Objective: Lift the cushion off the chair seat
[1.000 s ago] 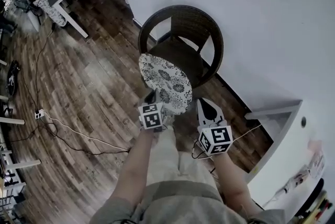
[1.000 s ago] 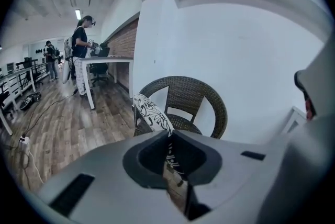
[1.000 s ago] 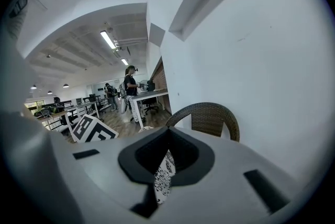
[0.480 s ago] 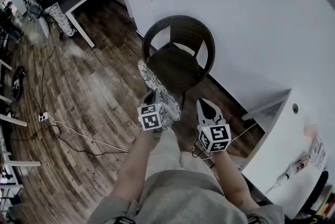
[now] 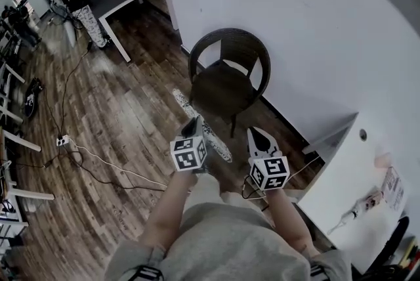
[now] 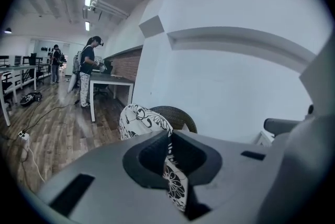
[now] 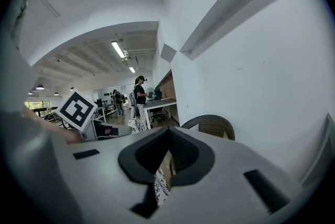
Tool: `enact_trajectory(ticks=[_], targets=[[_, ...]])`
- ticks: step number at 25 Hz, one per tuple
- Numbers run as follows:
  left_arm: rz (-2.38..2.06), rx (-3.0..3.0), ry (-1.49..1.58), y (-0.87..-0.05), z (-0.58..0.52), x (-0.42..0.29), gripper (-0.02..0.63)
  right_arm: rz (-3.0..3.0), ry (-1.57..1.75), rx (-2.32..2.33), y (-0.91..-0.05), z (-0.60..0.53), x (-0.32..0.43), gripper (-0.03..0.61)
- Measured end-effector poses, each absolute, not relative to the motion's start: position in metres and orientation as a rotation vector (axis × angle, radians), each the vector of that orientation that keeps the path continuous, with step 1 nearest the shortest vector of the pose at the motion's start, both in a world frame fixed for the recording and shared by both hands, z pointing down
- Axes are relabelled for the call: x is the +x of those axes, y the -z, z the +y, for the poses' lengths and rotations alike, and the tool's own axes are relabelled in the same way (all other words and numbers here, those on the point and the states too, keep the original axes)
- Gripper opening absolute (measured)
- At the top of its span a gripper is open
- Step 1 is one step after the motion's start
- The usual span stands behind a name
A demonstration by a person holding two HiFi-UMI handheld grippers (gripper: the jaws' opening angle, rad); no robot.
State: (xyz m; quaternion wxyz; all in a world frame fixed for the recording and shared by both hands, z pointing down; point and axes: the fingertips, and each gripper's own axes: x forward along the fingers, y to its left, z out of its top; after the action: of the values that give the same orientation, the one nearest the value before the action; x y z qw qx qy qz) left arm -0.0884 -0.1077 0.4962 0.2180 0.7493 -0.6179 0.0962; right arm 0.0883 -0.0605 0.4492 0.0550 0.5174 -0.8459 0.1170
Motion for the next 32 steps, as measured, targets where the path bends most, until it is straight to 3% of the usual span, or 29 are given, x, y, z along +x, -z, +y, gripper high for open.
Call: enact_trajectory(ticks=[15,32], targets=[[-1.656,2.209,-0.049,-0.405,-0.065,-0.110,0.023,-2.551,-0.288,1.629,-0.412,-0.043,0.077,0.002],[-1.628,2.215,0.031,-0.394,-0.053,-0.110,0.023,-2.561,-0.268,1.614,-0.407,-0.025,0.068,0.002]])
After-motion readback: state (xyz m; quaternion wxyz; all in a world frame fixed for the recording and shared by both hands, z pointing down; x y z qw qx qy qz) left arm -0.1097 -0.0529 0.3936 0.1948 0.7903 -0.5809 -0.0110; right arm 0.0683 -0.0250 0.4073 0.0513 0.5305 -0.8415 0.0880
